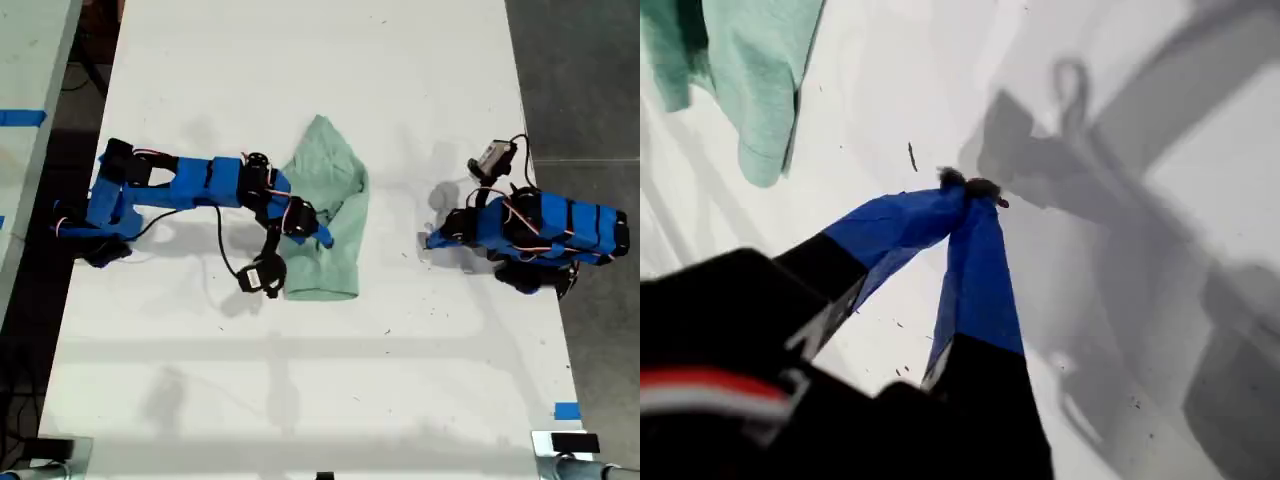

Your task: Fold t shirt

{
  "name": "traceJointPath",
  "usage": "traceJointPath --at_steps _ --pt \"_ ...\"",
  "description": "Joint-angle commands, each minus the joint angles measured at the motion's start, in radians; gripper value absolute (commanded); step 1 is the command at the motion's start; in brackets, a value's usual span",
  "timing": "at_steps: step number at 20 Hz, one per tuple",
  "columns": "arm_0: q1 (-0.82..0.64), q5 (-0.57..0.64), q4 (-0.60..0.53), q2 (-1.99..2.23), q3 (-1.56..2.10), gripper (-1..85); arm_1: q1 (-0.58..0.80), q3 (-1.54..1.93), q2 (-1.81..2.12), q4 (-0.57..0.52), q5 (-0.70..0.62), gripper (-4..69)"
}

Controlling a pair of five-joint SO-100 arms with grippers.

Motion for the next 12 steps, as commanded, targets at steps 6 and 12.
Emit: traceJointPath --at_steps 6,12 --pt "-0.086 0.063 0.091 0.707 0.262 0.0 -0.012 0.018 0.012 0.003 -0.008 -0.3" --pt "-0.143 0.002 -0.23 1.632 1.304 0.0 -0.011 0.018 0.012 0.003 -0.005 -0.3"
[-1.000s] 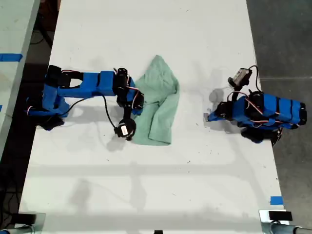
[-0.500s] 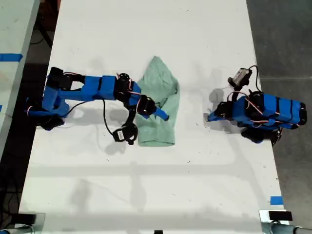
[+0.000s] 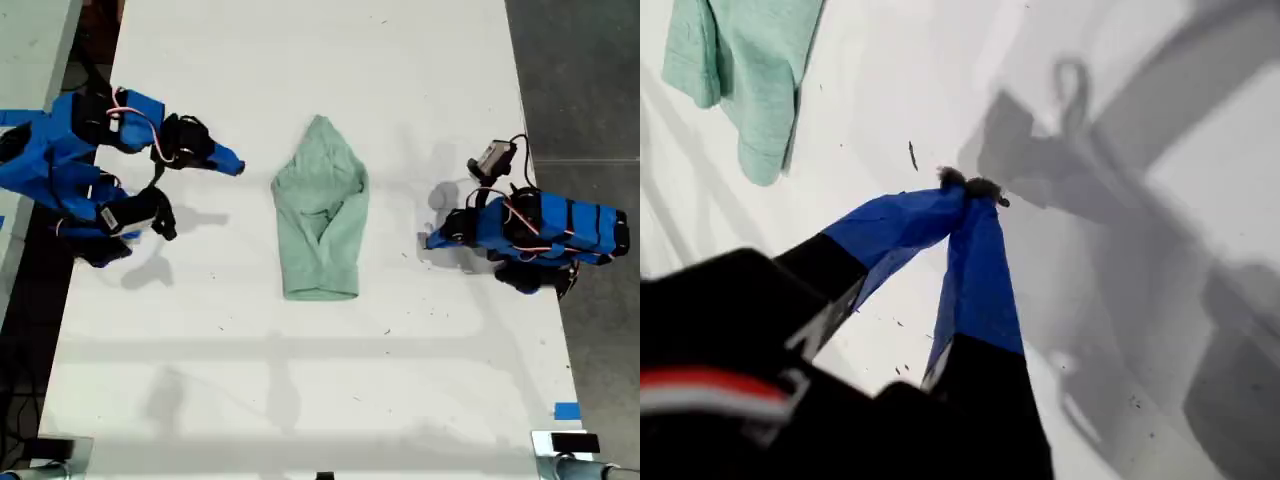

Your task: Fold t shirt

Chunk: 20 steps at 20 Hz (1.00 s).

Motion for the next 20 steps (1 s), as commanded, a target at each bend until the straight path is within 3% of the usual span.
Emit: traceJointPath --at_steps 1,4,6,13,15,20 --pt "0.032 -0.063 -0.153 0.353 0.46 0.0 -0.006 0.018 0.012 0.003 -0.005 -0.3" --pt "0.051 -0.132 -0.273 0.73 0.908 0.0 -0.008 0.018 0.012 0.003 -0.002 -0.3" --pt "0.08 -0.184 -0.161 1.048 1.069 0.0 -0.006 0.018 0.012 0.003 -0.002 -0.3" --pt "0.021 -0.198 -0.164 1.04 1.173 0.0 -0.006 0.018 0.012 0.003 0.002 -0.3" --pt "0.018 -0.313 -0.107 1.04 1.186 1.4 -0.009 0.018 0.012 0.003 0.005 -0.3" --pt "0.021 -0.321 -0.107 1.04 1.187 5.1 -0.009 0.018 0.012 0.003 0.003 -0.3"
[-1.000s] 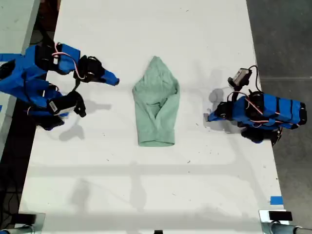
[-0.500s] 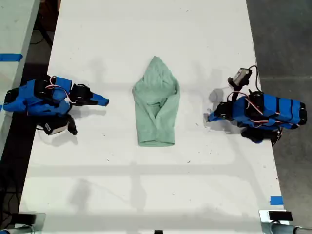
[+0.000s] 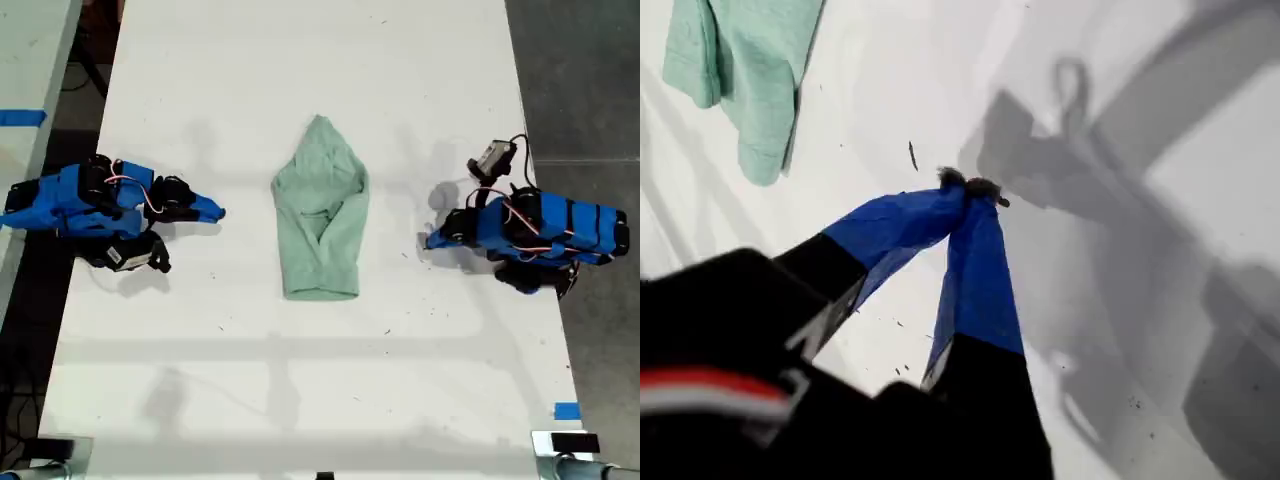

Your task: Fold t shirt

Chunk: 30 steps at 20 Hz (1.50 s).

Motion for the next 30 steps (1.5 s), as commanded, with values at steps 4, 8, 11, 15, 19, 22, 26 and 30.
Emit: traceJointPath --at_steps 4,8,11,15,19,22,26,30 --pt "-0.002 -0.058 0.005 0.006 0.014 0.0 -0.011 0.018 0.012 0.003 0.003 -0.3" --pt "0.067 -0.043 0.008 0.006 0.014 2.0 -0.012 0.018 0.012 0.003 0.003 -0.3" --pt "0.146 -0.035 0.006 0.006 0.018 7.9 -0.012 0.018 0.012 0.003 0.005 -0.3" --pt "0.158 -0.029 0.006 0.006 0.02 11.4 -0.006 0.018 0.012 0.003 0.003 -0.3" --pt "0.156 -0.029 0.006 0.006 0.02 11.4 -0.009 0.018 0.012 0.003 0.006 -0.3" --pt "0.156 -0.029 0.006 0.006 0.02 11.4 -0.011 0.018 0.012 0.003 0.006 -0.3" --pt "0.156 -0.029 0.006 0.006 0.02 11.4 -0.009 0.018 0.012 0.003 0.003 -0.3" --pt "0.156 -0.028 0.006 0.006 0.02 11.4 -0.011 0.018 0.012 0.003 0.005 -0.3"
